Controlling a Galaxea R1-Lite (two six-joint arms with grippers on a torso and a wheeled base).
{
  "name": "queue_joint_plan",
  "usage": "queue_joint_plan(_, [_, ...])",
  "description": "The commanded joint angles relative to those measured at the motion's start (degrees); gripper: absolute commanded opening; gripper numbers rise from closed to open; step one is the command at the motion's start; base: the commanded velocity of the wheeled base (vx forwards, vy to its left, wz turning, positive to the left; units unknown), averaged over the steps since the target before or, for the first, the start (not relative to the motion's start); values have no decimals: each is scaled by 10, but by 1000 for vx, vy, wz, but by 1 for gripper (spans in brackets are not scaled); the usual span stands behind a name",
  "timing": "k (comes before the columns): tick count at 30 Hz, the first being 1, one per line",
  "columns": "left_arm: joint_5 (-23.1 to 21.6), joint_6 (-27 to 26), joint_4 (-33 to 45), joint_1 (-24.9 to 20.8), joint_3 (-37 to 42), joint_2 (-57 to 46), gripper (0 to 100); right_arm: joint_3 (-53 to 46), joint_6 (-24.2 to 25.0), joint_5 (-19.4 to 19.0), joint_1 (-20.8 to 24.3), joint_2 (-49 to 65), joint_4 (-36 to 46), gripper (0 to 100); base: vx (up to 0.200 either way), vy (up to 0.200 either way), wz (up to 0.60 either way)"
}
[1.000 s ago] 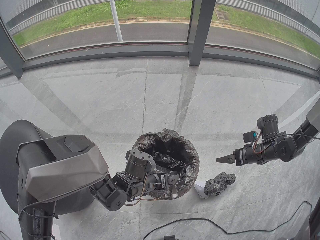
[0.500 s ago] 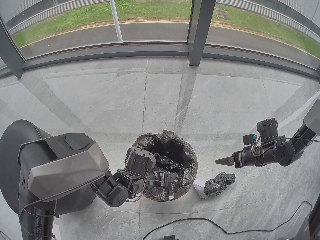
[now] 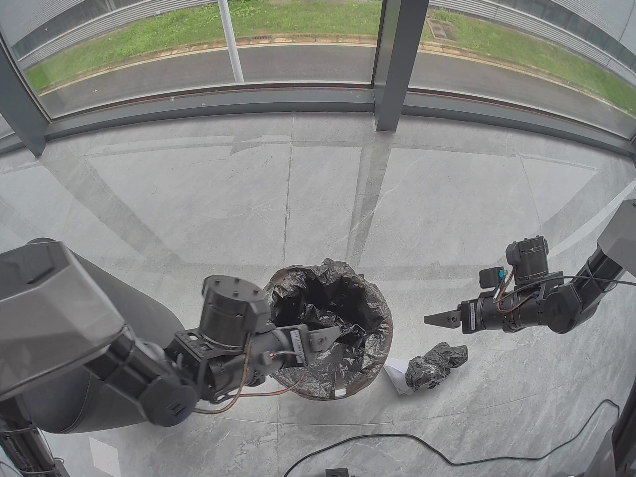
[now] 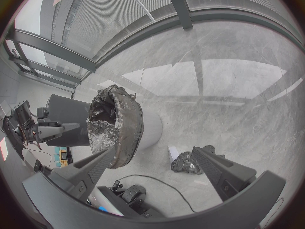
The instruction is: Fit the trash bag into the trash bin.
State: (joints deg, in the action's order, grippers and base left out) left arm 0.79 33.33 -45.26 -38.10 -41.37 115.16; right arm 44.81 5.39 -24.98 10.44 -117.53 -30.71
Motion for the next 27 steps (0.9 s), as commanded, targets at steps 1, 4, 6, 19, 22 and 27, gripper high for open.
queue_joint_plan(1, [-4,18,-46,36,146,-119,100,8,-10,-1,1,-35,-47,100,0,0,0])
queue_joint_plan(4, [-7,12,-144,50,215,-124,100,11,-63,3,9,-38,-44,100,0,0,0])
queue_joint_plan(6, [-10,3,-196,57,240,-120,100,7,-71,10,26,-36,-43,100,0,0,0])
queue_joint_plan(19, [-14,-44,-234,99,245,-74,100,234,241,247,90,-80,326,100,0,0,0])
queue_joint_plan(22, [-14,-41,-234,99,244,-74,100,303,335,247,94,-99,443,100,0,0,0])
queue_joint_plan(27, [-14,-28,-234,101,241,-74,100,321,399,250,127,-112,490,100,0,0,0])
